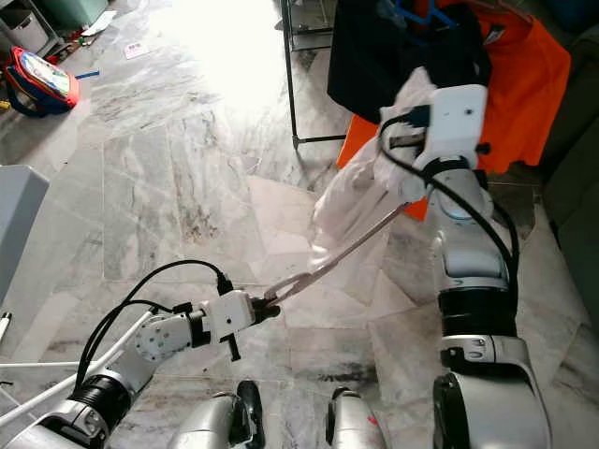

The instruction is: Hang hanger

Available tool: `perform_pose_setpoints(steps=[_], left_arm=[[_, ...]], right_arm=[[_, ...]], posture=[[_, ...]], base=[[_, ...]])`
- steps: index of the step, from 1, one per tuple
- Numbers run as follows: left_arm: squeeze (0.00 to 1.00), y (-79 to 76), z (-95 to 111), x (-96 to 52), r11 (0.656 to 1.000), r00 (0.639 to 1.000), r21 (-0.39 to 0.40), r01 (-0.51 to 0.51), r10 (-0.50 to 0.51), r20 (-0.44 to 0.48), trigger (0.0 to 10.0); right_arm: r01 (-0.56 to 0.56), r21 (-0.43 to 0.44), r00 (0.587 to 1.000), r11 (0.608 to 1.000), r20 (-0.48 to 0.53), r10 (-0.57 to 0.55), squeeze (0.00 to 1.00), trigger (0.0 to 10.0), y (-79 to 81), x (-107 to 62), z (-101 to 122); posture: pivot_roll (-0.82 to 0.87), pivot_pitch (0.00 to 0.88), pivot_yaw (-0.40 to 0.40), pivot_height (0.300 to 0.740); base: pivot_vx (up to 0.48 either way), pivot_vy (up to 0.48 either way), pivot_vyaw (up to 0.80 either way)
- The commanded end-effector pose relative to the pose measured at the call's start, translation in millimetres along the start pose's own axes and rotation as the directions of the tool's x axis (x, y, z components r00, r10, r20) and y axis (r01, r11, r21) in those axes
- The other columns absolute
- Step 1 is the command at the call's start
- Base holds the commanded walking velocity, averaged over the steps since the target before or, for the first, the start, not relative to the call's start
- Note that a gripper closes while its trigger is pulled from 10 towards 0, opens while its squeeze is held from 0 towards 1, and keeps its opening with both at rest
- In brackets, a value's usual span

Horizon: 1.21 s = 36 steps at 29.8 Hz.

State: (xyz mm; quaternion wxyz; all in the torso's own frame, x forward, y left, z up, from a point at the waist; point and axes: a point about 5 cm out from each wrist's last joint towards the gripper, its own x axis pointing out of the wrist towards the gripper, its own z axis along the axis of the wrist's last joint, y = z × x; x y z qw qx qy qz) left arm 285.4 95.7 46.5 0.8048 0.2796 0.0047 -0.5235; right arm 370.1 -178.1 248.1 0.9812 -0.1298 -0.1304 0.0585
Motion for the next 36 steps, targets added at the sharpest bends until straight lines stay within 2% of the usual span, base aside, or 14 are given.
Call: perform_pose_setpoints(steps=[1, 5, 8, 10, 16, 17, 18, 19, 22, 24, 26, 29, 32, 36], left_arm=[[0.0, -14.6, -10, -1.8, 0.995, 0.993, 0.001, 0.103, -0.103, -0.064, 0.0], [0.0, -12.8, -11, -0.1, 0.994, 0.99, 0.007, 0.112, -0.111, -0.091, 0.0], [0.0, -13.6, -12, 0.0, 0.992, 0.987, 0.006, 0.125, -0.124, -0.098, 0.0], [0.0, -14.8, -13, -0.1, 0.989, 0.983, 0.013, 0.145, -0.142, -0.114, 0.0], [0.0, -16.7, -14, 0.0, 0.987, 0.98, 0.011, 0.161, -0.159, -0.12, 0.0], [0.0, -16.9, -14, -0.1, 0.988, 0.981, 0.012, 0.155, -0.153, -0.116, 0.0], [0.0, -17.1, -14, -0.1, 0.988, 0.982, 0.012, 0.153, -0.151, -0.116, 0.0], [0.0, -17.2, -14, 0.1, 0.988, 0.982, 0.015, 0.152, -0.149, -0.116, 0.0], [0.0, -16.6, -13, -0.3, 0.99, 0.985, 0.012, 0.138, -0.136, -0.106, 0.0], [0.0, -14.5, -15, -2.0, 0.994, 0.988, 0.007, 0.11, -0.108, -0.114, 0.0], [0.0, -10.3, -19, -5.6, 0.999, 0.99, -0.013, 0.053, -0.054, -0.133, 0.0], [0.0, -1.6, -28, -15.5, 0.994, 0.983, -0.073, -0.086, 0.073, -0.167, 0.0], [0.0, 2.6, -31, -21.4, 0.98, 0.978, -0.118, -0.161, 0.142, -0.155, 0.0], [0.0, 6.4, -32, -30.4, 0.956, 0.969, -0.174, -0.237, 0.219, -0.118, 0.0]], right_arm=[[-0.122, 0.01, 0.989, 0.992, 0.082, 0.121, 0.0, 0.0, 18.5, -2.3, 17], [-0.363, 0.006, 0.92, 0.932, 0.158, 0.358, 0.0, 0.0, 49.4, -19.1, 24], [-0.415, 0.001, 0.899, 0.91, 0.154, 0.41, 0.0, 0.0, 53.9, -23.4, 25], [-0.465, -0.045, 0.872, 0.884, 0.148, 0.467, 0.0, 0.0, 57.7, -27.8, 25], [-0.476, -0.045, 0.867, 0.878, 0.147, 0.477, 0.0, 0.0, 55.9, -30.5, 26], [-0.501, -0.051, 0.854, 0.864, 0.132, 0.503, 0.0, 0.0, 59.4, -34.4, 22], [-0.489, -0.058, 0.862, 0.87, 0.119, 0.492, 0.0, 0.0, 59.2, -34.4, 18], [-0.434, -0.063, 0.894, 0.899, 0.097, 0.438, 0.0, 0.0, 54.3, -31.6, 13], [-0.334, -0.048, 0.939, 0.941, 0.071, 0.337, 0.0, 0.0, 41.3, -27.7, 5], [-0.182, -0.051, 0.983, 0.982, 0.02, 0.183, 0.0, 0.0, 20.2, -24.8, -8], [-0.046, -0.047, 0.999, 0.998, -0.021, 0.045, 0.0, 0.0, 0.1, -27.3, -21], [0.142, -0.07, 0.986, 0.987, -0.083, -0.148, 0.0, 0.0, -27.3, -40.7, -41], [0.231, -0.097, 0.964, 0.968, -0.111, -0.241, 0.0, 0.0, -37.3, -50.6, -52], [0.367, -0.159, 0.909, 0.917, -0.147, -0.389, 0.0, 0.0, -48.4, -64.9, -70]], posture=[[-0.11, 0.254, 0.069, 0.74], [-0.11, 0.253, 0.074, 0.74], [-0.11, 0.252, 0.077, 0.74], [-0.12, 0.252, 0.08, 0.74], [-0.12, 0.252, 0.081, 0.74], [-0.12, 0.254, 0.083, 0.74], [-0.12, 0.254, 0.083, 0.74], [-0.12, 0.254, 0.083, 0.74], [-0.12, 0.258, 0.081, 0.74], [-0.12, 0.258, 0.081, 0.74], [-0.11, 0.258, 0.081, 0.74], [-0.11, 0.258, 0.083, 0.74], [-0.11, 0.256, 0.082, 0.74], [-0.12, 0.255, 0.082, 0.74]], base=[[0.0, 0.0, 0.0], [0.0, 0.0, 0.0], [0.0, 0.0, 0.0], [0.0, 0.0, 0.0], [0.0, 0.0, 0.0], [0.0, 0.0, 0.0], [0.0, 0.0, 0.0], [0.0, 0.0, 0.0], [0.0, 0.0, 0.0], [0.0, 0.0, 0.0], [0.0, 0.0, 0.0], [0.0, 0.0, 0.0], [0.0, 0.0, 0.0], [0.0, 0.0, 0.0]])
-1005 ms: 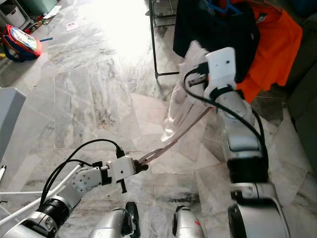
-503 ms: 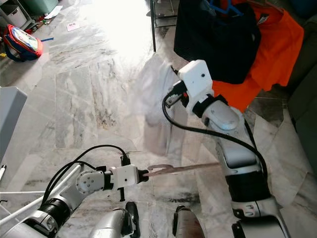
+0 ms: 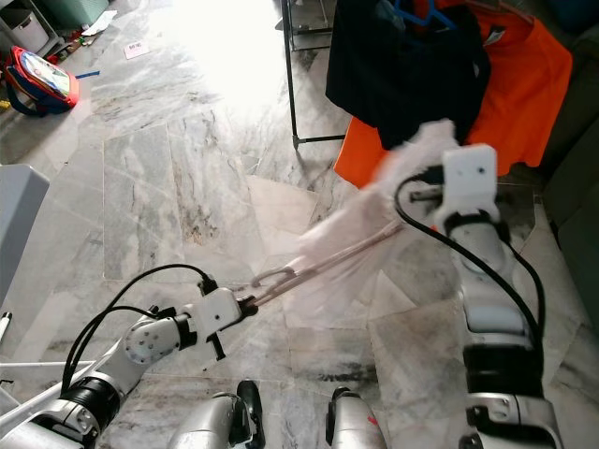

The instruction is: Hang hanger

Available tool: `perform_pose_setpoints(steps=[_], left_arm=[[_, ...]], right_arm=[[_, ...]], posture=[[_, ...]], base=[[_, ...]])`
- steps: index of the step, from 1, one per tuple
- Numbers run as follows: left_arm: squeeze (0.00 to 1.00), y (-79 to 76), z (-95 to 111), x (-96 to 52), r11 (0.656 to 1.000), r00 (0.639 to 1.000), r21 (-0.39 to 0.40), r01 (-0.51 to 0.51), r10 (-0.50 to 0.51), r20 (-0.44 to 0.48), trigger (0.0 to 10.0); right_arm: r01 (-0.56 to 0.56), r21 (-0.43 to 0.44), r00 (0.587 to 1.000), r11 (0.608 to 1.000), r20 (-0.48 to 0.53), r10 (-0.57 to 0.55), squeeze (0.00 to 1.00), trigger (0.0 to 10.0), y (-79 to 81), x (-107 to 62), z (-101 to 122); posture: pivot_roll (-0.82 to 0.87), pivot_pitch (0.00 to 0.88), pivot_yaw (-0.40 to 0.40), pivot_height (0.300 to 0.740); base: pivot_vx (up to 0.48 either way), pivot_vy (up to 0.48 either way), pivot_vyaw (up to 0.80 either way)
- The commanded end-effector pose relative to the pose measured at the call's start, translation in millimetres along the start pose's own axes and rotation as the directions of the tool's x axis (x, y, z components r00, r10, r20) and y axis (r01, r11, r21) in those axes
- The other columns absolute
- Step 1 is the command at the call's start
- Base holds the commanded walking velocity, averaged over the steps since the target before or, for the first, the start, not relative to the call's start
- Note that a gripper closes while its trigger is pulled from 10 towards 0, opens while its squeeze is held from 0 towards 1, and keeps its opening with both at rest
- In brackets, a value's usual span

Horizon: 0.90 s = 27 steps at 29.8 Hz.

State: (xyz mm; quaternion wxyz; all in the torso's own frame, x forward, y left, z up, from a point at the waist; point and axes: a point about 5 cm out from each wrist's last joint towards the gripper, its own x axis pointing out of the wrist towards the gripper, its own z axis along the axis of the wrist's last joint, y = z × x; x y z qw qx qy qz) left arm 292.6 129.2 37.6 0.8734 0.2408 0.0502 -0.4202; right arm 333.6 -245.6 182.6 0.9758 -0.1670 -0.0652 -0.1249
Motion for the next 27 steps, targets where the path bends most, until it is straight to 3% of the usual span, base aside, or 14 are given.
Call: perform_pose_setpoints(steps=[1, 6, 10, 14, 15, 17, 19, 20, 21, 22, 24, 25, 26, 27], left_arm=[[0.0, -2.5, -9, -9.1, 0.998, 1.0, -0.053, -0.022, 0.022, -0.004, 0.0], [0.0, -3.0, -13, -12.2, 0.997, 1.0, -0.076, -0.028, 0.027, -0.008, 0.0], [0.0, 5.3, -24, -14.9, 0.985, 0.985, -0.103, -0.138, 0.126, -0.114, 0.0], [0.0, 10.9, -30, -13.6, 0.937, 0.949, -0.198, -0.289, 0.252, -0.191, 0.0], [0.0, 11.4, -31, -13.2, 0.922, 0.94, -0.222, -0.317, 0.275, -0.199, 1.0], [0.0, 13.7, -32, -12.4, 0.877, 0.916, -0.28, -0.39, 0.339, -0.215, 0.8], [0.0, 15.1, -32, -12.1, 0.848, 0.897, -0.304, -0.435, 0.377, -0.23, 1.6], [0.0, 16.9, -33, -12.0, 0.816, 0.876, -0.326, -0.478, 0.415, -0.246, 3.3], [0.0, 16.9, -33, -12.0, 0.816, 0.876, -0.326, -0.478, 0.415, -0.246, 3.3], [0.0, 20.4, -32, -12.1, 0.77, 0.845, -0.35, -0.534, 0.467, -0.26, 7.8], [0.0, 20.4, -32, -12.1, 0.77, 0.845, -0.35, -0.534, 0.467, -0.26, 7.8], [0.0, 24.2, -30, -11.8, 0.733, 0.818, -0.363, -0.576, 0.514, -0.26, 10.0], [0.0, 24.2, -30, -11.8, 0.733, 0.818, -0.363, -0.576, 0.514, -0.26, 10.0], [0.0, 31.5, -21, -11.1, 0.703, 0.786, -0.355, -0.617, 0.574, -0.229, 10.0]], right_arm=[[0.082, -0.01, 0.997, 0.997, -0.007, -0.082, 0.0, 0.0, -6.6, -2.8, -7], [0.17, -0.022, 0.985, 0.985, -0.021, -0.171, 0.0, 0.0, -13.6, -5.9, -15], [0.182, 0.011, 0.982, 0.983, -0.056, -0.181, 0.0, 0.0, -4.4, -12.2, -26], [0.159, 0.056, 0.982, 0.986, -0.115, -0.152, 0.0, 0.0, 13.4, -21.2, -43], [0.154, 0.072, 0.981, 0.985, -0.128, -0.144, 0.0, 0.0, 17.2, -23.2, -46], [0.125, 0.11, 0.983, 0.986, -0.145, -0.108, 0.0, 0.0, 27.8, -28.2, -49], [0.115, 0.134, 0.984, 0.984, -0.152, -0.094, 0.0, 0.0, 32.9, -31.1, -51], [0.109, 0.151, 0.983, 0.983, -0.161, -0.085, 0.0, 0.0, 36.9, -33.6, -52], [0.109, 0.151, 0.983, 0.983, -0.161, -0.085, 0.0, 0.0, 36.9, -33.6, -52], [0.099, 0.162, 0.984, 0.982, -0.161, -0.072, 0.0, 0.0, 41.2, -37.0, -52], [0.099, 0.162, 0.984, 0.982, -0.161, -0.072, 0.0, 0.0, 41.2, -37.0, -52], [0.091, 0.172, 0.985, 0.981, -0.161, -0.063, 0.0, 0.0, 44.4, -40.0, -52], [0.091, 0.172, 0.985, 0.981, -0.161, -0.063, 0.0, 0.0, 44.4, -40.0, -52], [0.069, 0.175, 0.988, 0.982, -0.149, -0.043, 0.0, 0.0, 48.7, -44.5, -50]], posture=[[-0.12, 0.255, 0.082, 0.74], [-0.12, 0.255, 0.081, 0.74], [-0.11, 0.253, 0.077, 0.74], [-0.11, 0.248, 0.076, 0.74], [-0.11, 0.244, 0.073, 0.74], [-0.11, 0.241, 0.071, 0.74], [-0.11, 0.236, 0.068, 0.74], [-0.11, 0.231, 0.063, 0.74], [-0.11, 0.231, 0.063, 0.74], [-0.11, 0.227, 0.06, 0.74], [-0.11, 0.227, 0.06, 0.74], [-0.1, 0.222, 0.056, 0.74], [-0.1, 0.222, 0.056, 0.74], [-0.09, 0.21, 0.046, 0.74]], base=[[0.0, 0.0, 0.0], [0.0, 0.0, 0.0], [0.0, 0.0, 0.0], [0.0, 0.0, 0.0], [0.0, 0.0, 0.0], [0.0, 0.0, 0.0], [0.0, 0.0, 0.0], [0.0, 0.0, 0.0], [0.0, 0.0, 0.0], [0.0, 0.0, 0.0], [0.0, 0.0, 0.0], [0.0, 0.0, 0.0], [0.0, 0.0, 0.0], [0.0, 0.0, 0.0]])
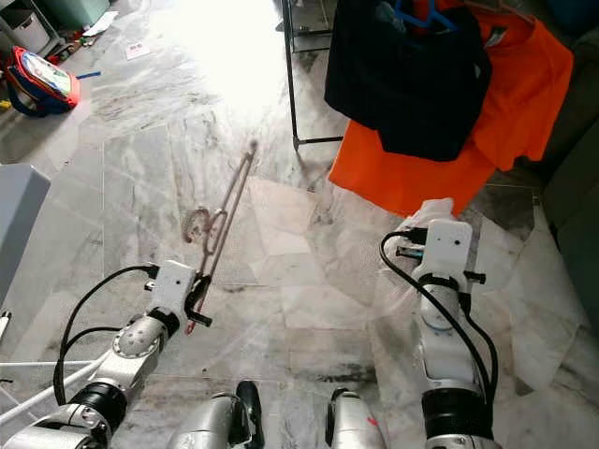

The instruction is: Hang hanger

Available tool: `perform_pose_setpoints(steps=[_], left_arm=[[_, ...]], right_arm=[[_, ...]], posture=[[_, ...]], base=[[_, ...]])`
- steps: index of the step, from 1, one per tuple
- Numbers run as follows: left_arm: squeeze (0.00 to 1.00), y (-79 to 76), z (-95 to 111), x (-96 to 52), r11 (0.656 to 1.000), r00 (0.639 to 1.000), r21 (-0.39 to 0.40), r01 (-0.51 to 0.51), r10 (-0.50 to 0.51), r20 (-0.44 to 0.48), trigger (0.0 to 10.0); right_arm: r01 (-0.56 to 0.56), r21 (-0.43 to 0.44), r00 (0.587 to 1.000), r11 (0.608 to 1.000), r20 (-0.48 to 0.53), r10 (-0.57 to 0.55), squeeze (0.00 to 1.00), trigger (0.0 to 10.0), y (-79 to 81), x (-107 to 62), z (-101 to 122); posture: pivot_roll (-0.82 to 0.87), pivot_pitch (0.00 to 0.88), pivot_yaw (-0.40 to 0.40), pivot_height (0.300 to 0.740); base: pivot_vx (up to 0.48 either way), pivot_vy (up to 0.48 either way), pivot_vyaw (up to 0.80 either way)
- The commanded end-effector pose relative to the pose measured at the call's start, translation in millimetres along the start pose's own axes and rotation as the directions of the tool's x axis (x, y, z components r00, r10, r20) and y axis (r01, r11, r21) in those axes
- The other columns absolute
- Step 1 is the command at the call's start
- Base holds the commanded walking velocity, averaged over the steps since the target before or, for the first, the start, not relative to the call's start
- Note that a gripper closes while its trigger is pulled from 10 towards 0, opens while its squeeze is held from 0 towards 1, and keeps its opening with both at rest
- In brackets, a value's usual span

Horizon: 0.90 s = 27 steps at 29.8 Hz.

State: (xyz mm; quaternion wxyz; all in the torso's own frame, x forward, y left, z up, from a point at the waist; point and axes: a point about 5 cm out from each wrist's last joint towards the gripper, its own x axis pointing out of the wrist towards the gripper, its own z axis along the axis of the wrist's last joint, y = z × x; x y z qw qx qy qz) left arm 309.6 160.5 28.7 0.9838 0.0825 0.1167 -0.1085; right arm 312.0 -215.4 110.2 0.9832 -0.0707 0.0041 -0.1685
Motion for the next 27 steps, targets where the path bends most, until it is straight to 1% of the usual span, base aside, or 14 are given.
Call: perform_pose_setpoints(steps=[1, 2, 4, 7, 8, 10, 11, 12, 13, 14, 18, 21, 24, 27], left_arm=[[0.0, 7.9, 15, 0.2, 0.995, 0.991, -0.012, -0.102, 0.103, 0.082, 10.0], [0.0, 7.9, 15, 0.2, 0.995, 0.991, -0.012, -0.102, 0.103, 0.082, 10.0], [0.0, 13.1, 25, -2.5, 0.987, 0.979, 0.004, -0.158, 0.156, 0.134, 10.0], [0.0, 17.1, 25, -6.6, 0.983, 0.973, 0.0, -0.186, 0.184, 0.139, 10.0], [0.0, 20.5, 23, -11.1, 0.977, 0.968, -0.001, -0.213, 0.211, 0.134, 10.0], [0.0, 20.5, 23, -11.1, 0.977, 0.968, -0.001, -0.213, 0.211, 0.134, 10.0], [0.0, 22.5, 19, -15.7, 0.973, 0.965, -0.006, -0.23, 0.229, 0.125, 10.0], [0.0, 22.5, 19, -15.7, 0.973, 0.965, -0.006, -0.23, 0.229, 0.125, 10.0], [0.0, 23.1, 14, -19.2, 0.968, 0.962, -0.011, -0.25, 0.249, 0.111, 10.0], [0.0, 22.2, 9, -20.6, 0.965, 0.961, -0.022, -0.263, 0.264, 0.087, 10.0], [0.0, 21.0, 10, -20.3, 0.96, 0.957, -0.031, -0.277, 0.278, 0.076, 10.0], [0.0, 26.6, 13, -20.4, 0.953, 0.951, -0.033, -0.3, 0.302, 0.065, 10.0], [0.0, 25.8, 13, -21.8, 0.949, 0.948, -0.049, -0.311, 0.314, 0.054, 10.0], [0.0, 19.5, 17, -20.8, 0.952, 0.953, -0.087, -0.293, 0.299, 0.053, 10.0]], right_arm=[[-0.031, 0.015, 0.999, 0.999, 0.04, 0.031, 0.0, 0.0, 7.5, -10.2, 5], [-0.031, 0.015, 0.999, 0.999, 0.04, 0.031, 0.0, 0.0, 7.5, -10.2, 5], [-0.039, 0.017, 0.998, 0.999, 0.054, 0.038, 0.0, 0.0, 9.5, -14.5, 6], [-0.038, 0.018, 0.997, 0.999, 0.063, 0.037, 0.0, 0.0, 9.4, -15.9, 7], [-0.043, 0.017, 0.997, 0.999, 0.071, 0.041, 0.0, 0.6, 9.4, -17.4, 8], [-0.043, 0.017, 0.997, 0.999, 0.071, 0.041, 0.0, 0.6, 9.4, -17.4, 8], [-0.049, 0.011, 0.996, 0.999, 0.078, 0.048, 0.0, 9.6, 9.6, -19.1, 9], [-0.049, 0.011, 0.996, 0.999, 0.078, 0.048, 0.0, 9.6, 9.6, -19.1, 9], [-0.061, 0.013, 0.995, 0.998, 0.077, 0.06, 0.0, 10.0, 9.8, -20.5, 8], [-0.085, 0.005, 0.992, 0.996, 0.09, 0.084, 0.0, 10.0, 12.4, -24.0, 10], [-0.1, -0.003, 0.99, 0.995, 0.1, 0.1, 0.0, 10.0, 13.7, -27.2, 11], [-0.099, -0.011, 0.99, 0.995, 0.1, 0.1, 0.0, 10.0, 14.6, -29.9, 12], [-0.104, -0.021, 0.989, 0.994, 0.106, 0.106, 0.0, 10.0, 12.7, -30.8, 13], [-0.106, -0.029, 0.988, 0.994, 0.112, 0.108, 0.0, 10.0, 9.8, -30.8, 16]], posture=[[-0.09, 0.207, 0.044, 0.74], [-0.09, 0.207, 0.044, 0.74], [-0.08, 0.2, 0.045, 0.74], [-0.07, 0.194, 0.045, 0.74], [-0.07, 0.187, 0.047, 0.74], [-0.07, 0.187, 0.047, 0.74], [-0.06, 0.18, 0.045, 0.74], [-0.06, 0.18, 0.045, 0.74], [-0.06, 0.169, 0.039, 0.74], [-0.06, 0.159, 0.029, 0.74], [-0.06, 0.148, 0.023, 0.74], [-0.07, 0.146, 0.016, 0.74], [-0.07, 0.138, 0.014, 0.74], [-0.1, 0.142, 0.01, 0.74]], base=[[0.0, 0.0, 0.0], [0.0, 0.0, 0.0], [0.0, 0.0, 0.0], [0.0, 0.0, 0.0], [0.0, 0.0, 0.0], [0.0, 0.0, 0.0], [0.0, 0.0, 0.0], [0.0, 0.0, 0.0], [0.0, 0.0, 0.0], [0.0, 0.0, 0.0], [0.0, 0.0, 0.0], [0.0, 0.0, 0.0], [0.0, 0.0, 0.0], [0.0, 0.0, 0.68]])
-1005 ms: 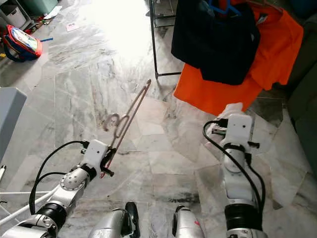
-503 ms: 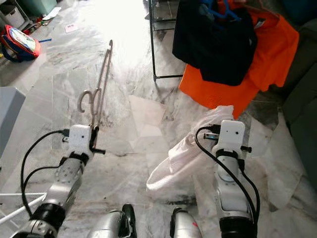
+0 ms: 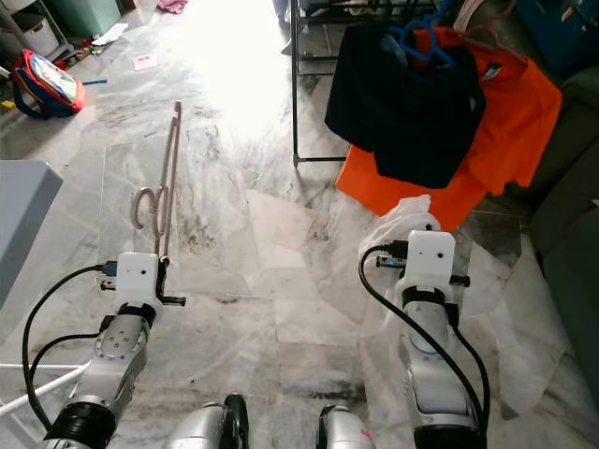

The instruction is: Hang hanger

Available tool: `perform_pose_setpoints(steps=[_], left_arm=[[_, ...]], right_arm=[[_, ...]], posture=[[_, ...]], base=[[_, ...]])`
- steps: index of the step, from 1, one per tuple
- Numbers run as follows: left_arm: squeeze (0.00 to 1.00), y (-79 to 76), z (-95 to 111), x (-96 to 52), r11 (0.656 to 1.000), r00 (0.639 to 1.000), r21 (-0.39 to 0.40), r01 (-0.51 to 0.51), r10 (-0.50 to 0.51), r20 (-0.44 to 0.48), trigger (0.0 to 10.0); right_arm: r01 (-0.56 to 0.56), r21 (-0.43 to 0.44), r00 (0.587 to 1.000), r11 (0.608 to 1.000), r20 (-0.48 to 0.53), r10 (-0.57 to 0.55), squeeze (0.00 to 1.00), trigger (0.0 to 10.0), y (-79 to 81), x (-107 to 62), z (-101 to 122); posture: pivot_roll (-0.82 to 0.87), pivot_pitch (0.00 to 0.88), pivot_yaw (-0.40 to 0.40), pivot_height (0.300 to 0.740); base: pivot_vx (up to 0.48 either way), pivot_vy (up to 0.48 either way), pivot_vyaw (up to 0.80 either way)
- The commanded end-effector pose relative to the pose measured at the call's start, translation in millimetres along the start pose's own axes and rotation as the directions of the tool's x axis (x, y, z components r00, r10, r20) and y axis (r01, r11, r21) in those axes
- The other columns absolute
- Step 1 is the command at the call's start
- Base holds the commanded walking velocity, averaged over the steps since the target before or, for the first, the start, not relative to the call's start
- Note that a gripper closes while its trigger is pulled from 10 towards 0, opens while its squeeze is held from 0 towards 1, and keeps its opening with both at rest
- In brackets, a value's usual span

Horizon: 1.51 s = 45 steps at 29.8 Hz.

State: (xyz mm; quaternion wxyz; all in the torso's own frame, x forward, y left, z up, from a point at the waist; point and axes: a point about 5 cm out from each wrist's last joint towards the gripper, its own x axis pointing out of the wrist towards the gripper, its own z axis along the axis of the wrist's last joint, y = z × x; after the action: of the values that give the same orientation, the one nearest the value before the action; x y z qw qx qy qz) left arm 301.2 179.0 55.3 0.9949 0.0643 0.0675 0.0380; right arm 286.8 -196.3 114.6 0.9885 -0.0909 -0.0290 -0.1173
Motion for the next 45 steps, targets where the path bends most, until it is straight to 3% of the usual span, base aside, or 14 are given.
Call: perform_pose_setpoints(steps=[1, 9, 18, 23, 29, 37, 45], left_arm=[[0.0, 1.0, -3, -2.7, 1.0, 1.0, -0.014, -0.007, 0.006, -0.016, 10.0], [0.0, -22.2, 4, -3.8, 0.996, 0.997, -0.035, 0.076, -0.077, -0.03, 10.0], [0.0, -20.2, 13, 2.3, 0.998, 0.998, -0.018, 0.062, -0.062, -0.006, 10.0], [0.0, -24.5, 39, 7.4, 0.997, 0.994, -0.001, 0.072, -0.072, 0.081, 10.0], [0.0, -27.7, 58, 6.4, 0.995, 0.985, 0.002, 0.096, -0.095, 0.143, 10.0], [0.0, -33.0, 62, 5.0, 0.995, 0.981, 0.018, 0.103, -0.104, 0.165, 10.0], [0.0, -27.0, 72, 2.3, 0.998, 0.978, 0.018, 0.064, -0.066, 0.196, 10.0]], right_arm=[[-0.009, 0.003, 0.999, 1.0, 0.035, 0.009, 0.0, 10.0, 0.7, 0.0, 10], [0.014, 0.005, 0.999, 1.0, 0.048, -0.014, 0.0, 10.0, -3.1, -6.2, 18], [-0.043, 0.029, 0.998, 0.999, 0.045, 0.041, 0.0, 10.0, 12.5, 0.3, 20], [-0.057, 0.022, 0.993, 0.998, 0.104, 0.054, 0.0, 10.0, 17.8, 10.6, 36], [-0.068, 0.02, 0.99, 0.997, 0.125, 0.065, 0.0, 10.0, 20.9, 9.8, 41], [-0.069, 0.022, 0.988, 0.997, 0.137, 0.065, 0.0, 10.0, 21.9, 11.9, 45], [-0.108, -0.003, 0.978, 0.994, 0.181, 0.107, 0.0, 10.0, 27.5, 12.4, 53]], posture=[[-0.1, 0.142, 0.01, 0.74], [-0.13, 0.183, 0.037, 0.74], [-0.09, 0.143, 0.013, 0.74], [-0.09, 0.158, 0.017, 0.74], [-0.08, 0.168, 0.018, 0.74], [-0.08, 0.176, 0.021, 0.74], [-0.08, 0.176, 0.016, 0.74]], base=[[0.0, 0.0, 0.8], [0.0, 0.0, 0.8], [0.0, 0.0, 0.8], [0.0, 0.0, 0.8], [0.0, 0.0, 0.8], [0.0, 0.0, 0.8], [0.0, 0.0, 0.8]])
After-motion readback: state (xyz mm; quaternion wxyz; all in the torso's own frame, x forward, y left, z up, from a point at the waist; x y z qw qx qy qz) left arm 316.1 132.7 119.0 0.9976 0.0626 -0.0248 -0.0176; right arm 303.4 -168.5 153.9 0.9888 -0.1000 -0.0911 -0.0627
